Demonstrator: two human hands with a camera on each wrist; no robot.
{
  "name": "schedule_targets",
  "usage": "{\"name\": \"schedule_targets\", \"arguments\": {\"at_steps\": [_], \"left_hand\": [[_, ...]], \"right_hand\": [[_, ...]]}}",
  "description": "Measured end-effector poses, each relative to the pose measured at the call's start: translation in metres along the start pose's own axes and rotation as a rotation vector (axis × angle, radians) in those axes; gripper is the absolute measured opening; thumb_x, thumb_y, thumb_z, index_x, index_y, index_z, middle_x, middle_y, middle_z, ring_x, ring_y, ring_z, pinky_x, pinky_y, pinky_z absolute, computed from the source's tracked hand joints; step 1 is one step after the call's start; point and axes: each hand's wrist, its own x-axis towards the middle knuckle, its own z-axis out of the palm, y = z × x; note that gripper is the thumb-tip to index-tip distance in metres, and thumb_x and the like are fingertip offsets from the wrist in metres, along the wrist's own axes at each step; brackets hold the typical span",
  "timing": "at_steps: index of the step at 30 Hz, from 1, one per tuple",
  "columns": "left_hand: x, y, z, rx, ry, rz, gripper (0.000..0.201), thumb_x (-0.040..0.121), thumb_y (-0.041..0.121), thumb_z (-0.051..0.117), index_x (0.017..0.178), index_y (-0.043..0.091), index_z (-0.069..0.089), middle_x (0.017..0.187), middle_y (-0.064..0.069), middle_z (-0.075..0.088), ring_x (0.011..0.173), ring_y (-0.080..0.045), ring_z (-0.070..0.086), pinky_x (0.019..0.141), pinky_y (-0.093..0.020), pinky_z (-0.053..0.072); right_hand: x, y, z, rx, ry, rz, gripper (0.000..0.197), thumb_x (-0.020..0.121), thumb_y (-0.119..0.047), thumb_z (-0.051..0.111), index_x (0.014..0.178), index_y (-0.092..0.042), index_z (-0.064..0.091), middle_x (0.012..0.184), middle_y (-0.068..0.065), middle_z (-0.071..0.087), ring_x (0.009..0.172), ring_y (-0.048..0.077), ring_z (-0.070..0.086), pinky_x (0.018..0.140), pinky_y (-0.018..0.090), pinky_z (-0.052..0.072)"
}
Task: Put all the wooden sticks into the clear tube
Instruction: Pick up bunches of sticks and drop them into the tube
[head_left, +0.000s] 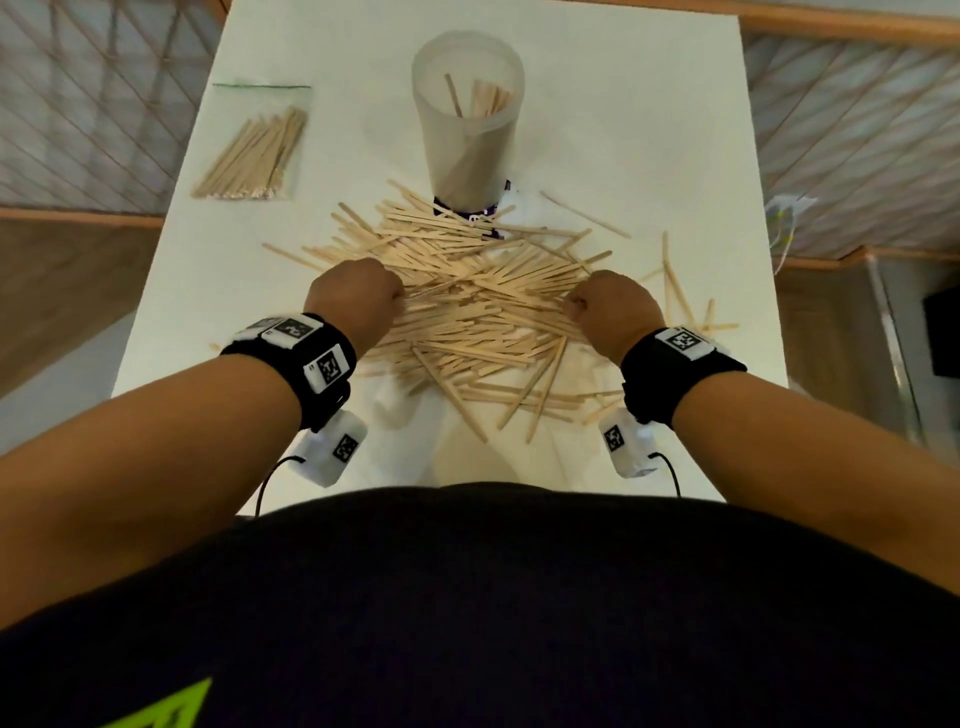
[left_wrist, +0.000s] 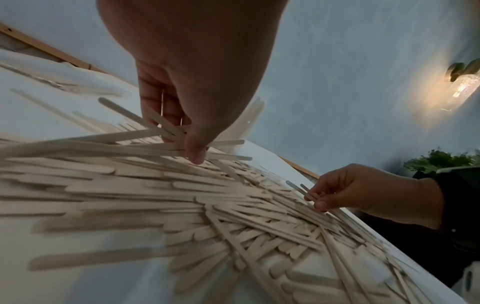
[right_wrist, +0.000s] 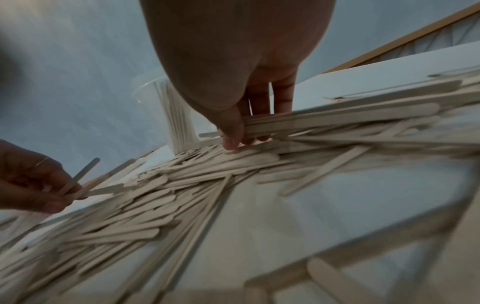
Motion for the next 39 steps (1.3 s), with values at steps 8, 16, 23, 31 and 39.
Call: {"name": "schedule_targets", "arguments": {"at_steps": [8, 16, 23, 31, 39], "left_hand": [[-0.005, 0.006, -0.024, -0.301, 0.073, -0.137, 0.018, 0.09, 0.023, 0.063, 0.102, 0.012, 0.07, 0.087, -0.004, 0.058, 0.078, -0.023, 0.051, 0.067, -0.029, 0.035], [-0.007, 0.014, -0.055, -0.589, 0.284, -0.202, 0.012, 0.088, 0.021, 0.063, 0.094, 0.012, 0.069, 0.088, -0.005, 0.068, 0.085, -0.023, 0.061, 0.075, -0.033, 0.049], [0.0, 0.028, -0.085, -0.98, 0.415, -0.22, 0.007, 0.089, 0.016, 0.061, 0.089, 0.021, 0.066, 0.077, 0.008, 0.064, 0.069, -0.008, 0.061, 0.057, -0.017, 0.048], [0.01, 0.053, -0.126, -1.299, 0.463, -0.135, 0.014, 0.081, 0.006, 0.068, 0.081, 0.019, 0.065, 0.077, -0.005, 0.067, 0.072, -0.023, 0.067, 0.069, -0.039, 0.058], [0.016, 0.065, -0.141, -1.416, 0.448, -0.114, 0.017, 0.079, 0.007, 0.073, 0.084, 0.015, 0.059, 0.095, -0.017, 0.069, 0.08, -0.029, 0.069, 0.071, -0.042, 0.058]], "right_hand": [[0.005, -0.019, -0.031, 0.504, 0.11, 0.001, 0.014, 0.092, -0.012, 0.053, 0.086, -0.008, 0.065, 0.098, 0.014, 0.065, 0.09, 0.03, 0.063, 0.086, 0.044, 0.049], [0.007, -0.073, -0.069, 0.915, 0.085, -0.138, 0.015, 0.098, -0.01, 0.037, 0.097, -0.001, 0.05, 0.085, 0.0, 0.057, 0.065, 0.005, 0.047, 0.063, 0.021, 0.039], [0.013, -0.107, -0.095, 1.055, 0.156, -0.178, 0.006, 0.093, -0.025, 0.057, 0.093, -0.02, 0.056, 0.09, -0.004, 0.057, 0.079, 0.007, 0.053, 0.066, 0.017, 0.04], [0.013, -0.13, -0.109, 1.097, 0.129, -0.266, 0.027, 0.089, -0.019, 0.065, 0.115, -0.015, 0.057, 0.094, -0.002, 0.06, 0.087, 0.014, 0.06, 0.073, 0.024, 0.05], [0.013, -0.148, -0.112, 1.158, 0.153, -0.303, 0.033, 0.095, 0.002, 0.046, 0.127, -0.005, 0.044, 0.098, -0.001, 0.056, 0.073, 0.007, 0.053, 0.065, 0.021, 0.047]]}}
